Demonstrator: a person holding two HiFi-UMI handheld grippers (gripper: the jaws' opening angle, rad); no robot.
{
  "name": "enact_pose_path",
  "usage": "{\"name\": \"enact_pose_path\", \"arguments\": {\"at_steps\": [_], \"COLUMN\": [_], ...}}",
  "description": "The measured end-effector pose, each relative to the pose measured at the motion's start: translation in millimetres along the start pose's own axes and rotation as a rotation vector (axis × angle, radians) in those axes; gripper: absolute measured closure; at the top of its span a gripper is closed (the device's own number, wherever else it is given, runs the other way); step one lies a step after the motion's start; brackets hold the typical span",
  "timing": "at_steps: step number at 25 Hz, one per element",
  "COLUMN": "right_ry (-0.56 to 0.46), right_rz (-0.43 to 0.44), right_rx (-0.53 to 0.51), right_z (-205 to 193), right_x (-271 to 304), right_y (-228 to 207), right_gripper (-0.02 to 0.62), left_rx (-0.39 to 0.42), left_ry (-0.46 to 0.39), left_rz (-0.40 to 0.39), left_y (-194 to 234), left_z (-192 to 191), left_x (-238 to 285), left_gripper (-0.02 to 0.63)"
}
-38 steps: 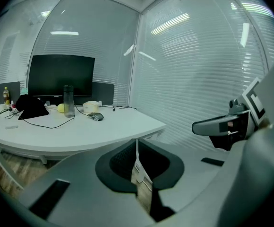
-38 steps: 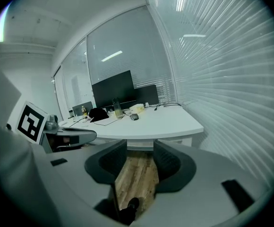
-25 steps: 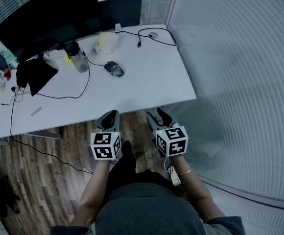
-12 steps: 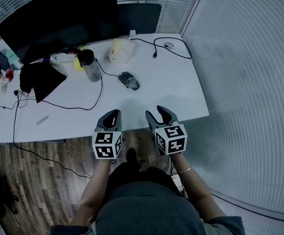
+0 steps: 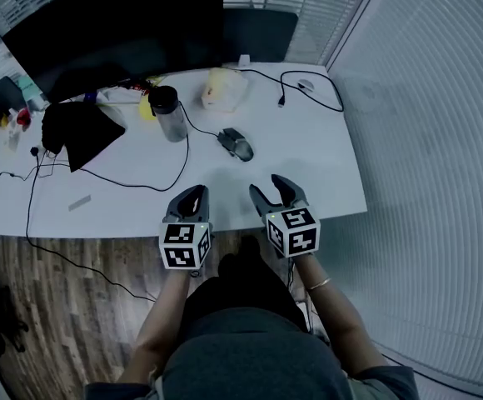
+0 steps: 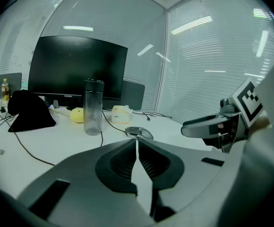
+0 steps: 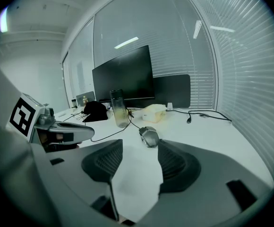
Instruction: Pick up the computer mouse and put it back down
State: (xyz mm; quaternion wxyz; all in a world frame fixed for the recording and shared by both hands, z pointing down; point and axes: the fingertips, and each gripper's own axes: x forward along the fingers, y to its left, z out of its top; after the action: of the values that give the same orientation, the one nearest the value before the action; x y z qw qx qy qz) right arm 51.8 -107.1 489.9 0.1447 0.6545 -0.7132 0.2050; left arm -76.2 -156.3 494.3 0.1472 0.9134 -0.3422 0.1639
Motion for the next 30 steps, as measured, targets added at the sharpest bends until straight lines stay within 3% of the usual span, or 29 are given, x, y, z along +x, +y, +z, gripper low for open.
{"name": "enact_pose_path", "arguments": {"at_steps": [17,30], "right_ry": [0.07,0.168], "right_rz": [0.143,0.246], "right_rx": [-0.133,-0.208], "right_z": [31.8,24.5], "right_x": [86.4,138.3], "right_y": [-10.3,-13.9], "right_gripper": [0.328,0.288], "left_rx": [-0.095,-0.154], "left_ry": [0.006,0.007], "left_rz": [0.175,0.306], "left_y": [47.9,67.1], "left_z": [4.7,6.8], "left_x": [16.2,21.8], "left_gripper": [0.574,0.574]}}
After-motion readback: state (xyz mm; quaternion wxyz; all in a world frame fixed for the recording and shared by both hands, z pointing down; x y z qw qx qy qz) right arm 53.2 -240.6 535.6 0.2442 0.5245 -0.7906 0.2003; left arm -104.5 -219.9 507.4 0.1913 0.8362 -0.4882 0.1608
